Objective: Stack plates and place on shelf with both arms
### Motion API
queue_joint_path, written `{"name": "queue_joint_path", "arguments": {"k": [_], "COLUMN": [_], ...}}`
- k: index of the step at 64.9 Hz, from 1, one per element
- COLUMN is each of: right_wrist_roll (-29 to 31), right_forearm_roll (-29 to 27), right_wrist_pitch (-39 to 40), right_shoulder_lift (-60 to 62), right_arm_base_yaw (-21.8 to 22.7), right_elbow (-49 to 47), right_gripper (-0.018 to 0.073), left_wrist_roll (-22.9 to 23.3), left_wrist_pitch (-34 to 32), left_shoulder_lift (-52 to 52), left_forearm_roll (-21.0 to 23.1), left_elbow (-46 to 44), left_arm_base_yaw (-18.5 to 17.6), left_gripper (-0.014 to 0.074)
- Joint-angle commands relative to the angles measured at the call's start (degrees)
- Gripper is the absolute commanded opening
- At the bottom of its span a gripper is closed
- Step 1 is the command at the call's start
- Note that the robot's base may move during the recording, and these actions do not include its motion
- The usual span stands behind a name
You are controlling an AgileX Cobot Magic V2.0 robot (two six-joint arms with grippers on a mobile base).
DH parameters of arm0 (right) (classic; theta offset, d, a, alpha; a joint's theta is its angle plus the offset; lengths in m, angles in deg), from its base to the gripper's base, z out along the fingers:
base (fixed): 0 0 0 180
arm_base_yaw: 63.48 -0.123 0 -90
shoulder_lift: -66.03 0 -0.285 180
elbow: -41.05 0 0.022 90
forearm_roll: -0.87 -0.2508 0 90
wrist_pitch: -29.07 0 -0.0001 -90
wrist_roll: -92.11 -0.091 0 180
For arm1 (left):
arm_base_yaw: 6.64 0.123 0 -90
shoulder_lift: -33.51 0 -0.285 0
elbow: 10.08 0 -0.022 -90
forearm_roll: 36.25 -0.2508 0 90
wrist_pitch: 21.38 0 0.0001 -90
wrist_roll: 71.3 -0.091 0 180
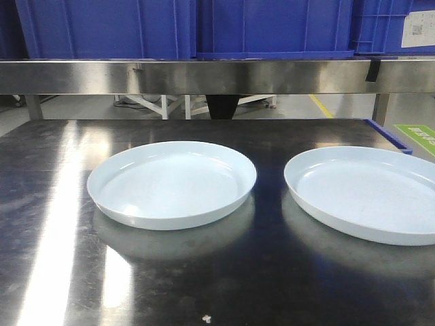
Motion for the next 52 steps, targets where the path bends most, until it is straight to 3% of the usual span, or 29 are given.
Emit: {"name": "queue_joint_path", "arguments": {"k": [1,26,52], "right_wrist_roll": [0.21,0.21,0.21], "right_forearm_roll": [0.18,1.10,1.10], "right_wrist_pitch": [5.50,7.62,7.62], "right_shoulder_lift": [-2.58,-18.85,-25.62], "right_arm_base_yaw": [0.28,0.54,3.27], "right_elbow": [-2.33,-8.01,-9.49], "right_gripper": [0.0486,0.0486,0.0486], "left_wrist_roll": [0.55,0.55,0.55], "left_wrist_pitch": [-4.71,-4.71,-4.71], "left_shoulder_lift": [-0.13,-0.13,-0.13], "left_forearm_roll": [-0.38,-0.38,-0.38], "left_elbow": [-1.75,-1.75,-1.75], "left_arm_base_yaw": [-0.10,-0.10,-0.10], "left_gripper": [0.0083,0.0083,0.0083]}}
